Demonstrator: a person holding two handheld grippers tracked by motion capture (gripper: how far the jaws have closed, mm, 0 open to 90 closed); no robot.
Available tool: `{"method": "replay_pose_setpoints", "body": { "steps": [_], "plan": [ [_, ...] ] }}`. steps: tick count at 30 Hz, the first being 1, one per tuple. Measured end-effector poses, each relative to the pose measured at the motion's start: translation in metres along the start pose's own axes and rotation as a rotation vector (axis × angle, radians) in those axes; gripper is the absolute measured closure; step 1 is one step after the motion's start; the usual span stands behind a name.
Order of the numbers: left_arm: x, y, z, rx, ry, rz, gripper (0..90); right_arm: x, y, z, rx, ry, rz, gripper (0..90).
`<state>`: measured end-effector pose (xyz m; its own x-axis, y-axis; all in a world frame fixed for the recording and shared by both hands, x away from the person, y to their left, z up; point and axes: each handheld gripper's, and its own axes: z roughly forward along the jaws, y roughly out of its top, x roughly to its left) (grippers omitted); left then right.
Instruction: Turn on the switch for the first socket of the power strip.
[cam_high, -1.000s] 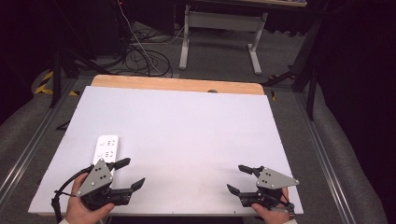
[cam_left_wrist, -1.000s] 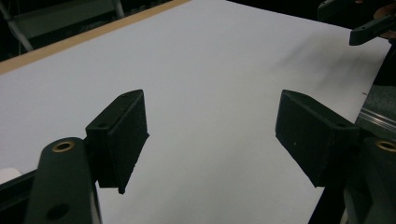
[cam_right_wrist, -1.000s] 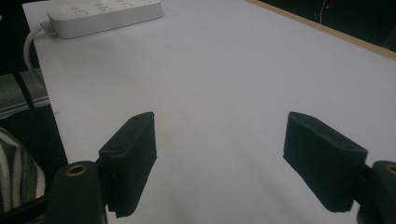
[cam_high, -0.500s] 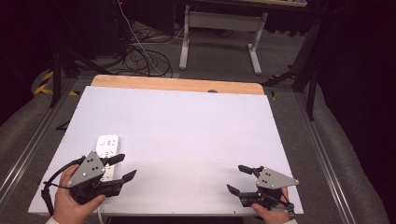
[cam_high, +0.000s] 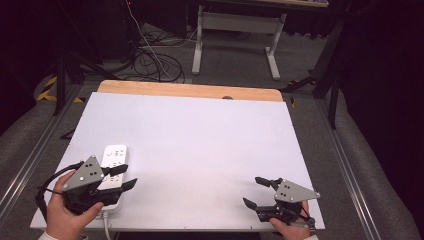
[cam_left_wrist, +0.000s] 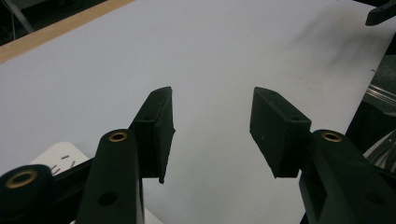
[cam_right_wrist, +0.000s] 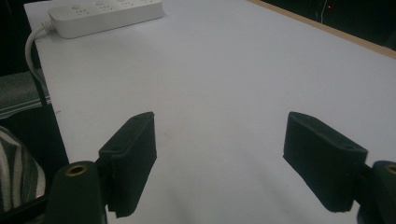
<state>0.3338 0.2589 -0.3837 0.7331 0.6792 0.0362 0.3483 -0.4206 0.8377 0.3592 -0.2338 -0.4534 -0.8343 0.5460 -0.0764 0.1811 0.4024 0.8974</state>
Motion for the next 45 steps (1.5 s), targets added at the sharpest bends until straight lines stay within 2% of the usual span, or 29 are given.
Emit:
{"method": "replay_pose_setpoints", "body": {
  "steps": [2,7,8,9,10,11,12,14,16,18,20,27,30,34,37,39,42,43,45],
  "plan": [
    [0.005,-0.001,-0.003,0.017,-0.021,-0.008,52.3,0.000,0.000,0.000,0.000,-0.001,0.000,26.2],
    [0.010,-0.004,-0.005,0.030,-0.007,-0.029,54.6,0.000,0.000,0.000,0.001,0.001,0.001,26.2],
    [0.011,-0.006,-0.006,0.030,-0.008,-0.029,60.8,0.000,0.000,0.000,0.000,0.000,-0.001,26.2],
    [0.011,-0.007,-0.007,0.029,-0.001,-0.027,60.8,0.000,0.000,0.000,0.000,0.000,-0.001,26.2],
    [0.012,-0.009,-0.008,0.021,0.015,-0.021,69.7,0.000,0.000,0.000,-0.001,0.000,0.000,26.2],
    [0.012,-0.011,-0.009,0.015,0.024,-0.021,69.7,0.000,0.000,0.000,-0.001,0.000,0.000,26.2],
    [0.013,-0.013,-0.010,0.013,0.025,-0.016,73.6,0.000,0.000,0.000,-0.001,0.000,0.000,26.2],
    [0.015,-0.015,-0.012,0.031,0.026,-0.015,83.2,0.000,0.000,0.000,0.000,-0.001,-0.001,26.2],
    [0.018,-0.017,-0.016,0.071,0.028,-0.012,90.0,0.000,0.000,0.000,-0.002,0.001,-0.001,26.2],
    [0.020,-0.020,-0.018,0.092,0.045,-0.007,90.0,0.000,0.000,0.000,0.000,0.000,0.000,26.2],
    [0.023,-0.023,-0.019,0.101,0.014,-0.013,90.0,0.000,0.000,0.000,-0.001,0.002,0.001,26.2],
    [0.036,-0.032,-0.018,0.173,0.022,-0.059,90.0,0.000,0.000,0.000,-0.001,0.003,0.002,26.2],
    [0.040,-0.035,-0.020,0.168,0.007,-0.103,90.0,0.000,0.000,0.000,-0.002,0.004,0.002,26.2],
    [0.042,-0.039,-0.018,0.223,0.018,-0.103,90.0,0.000,0.000,0.001,0.001,0.005,0.002,26.0],
    [0.045,-0.041,-0.016,0.272,0.025,-0.086,90.0,0.000,0.000,0.000,0.000,0.005,0.001,26.1],
    [0.046,-0.043,-0.014,0.289,0.015,-0.094,90.0,0.000,0.000,0.000,0.000,0.004,0.001,26.0],
    [0.047,-0.045,-0.011,0.319,0.024,-0.096,90.0,0.000,0.000,0.000,0.001,0.006,0.002,26.1],
    [0.049,-0.047,-0.010,0.342,0.028,-0.085,90.0,0.000,-0.001,0.000,0.000,0.007,0.001,26.1],
    [0.049,-0.047,-0.009,0.351,0.028,-0.090,90.0,0.000,0.000,0.000,0.001,0.006,0.001,26.1]
  ]
}}
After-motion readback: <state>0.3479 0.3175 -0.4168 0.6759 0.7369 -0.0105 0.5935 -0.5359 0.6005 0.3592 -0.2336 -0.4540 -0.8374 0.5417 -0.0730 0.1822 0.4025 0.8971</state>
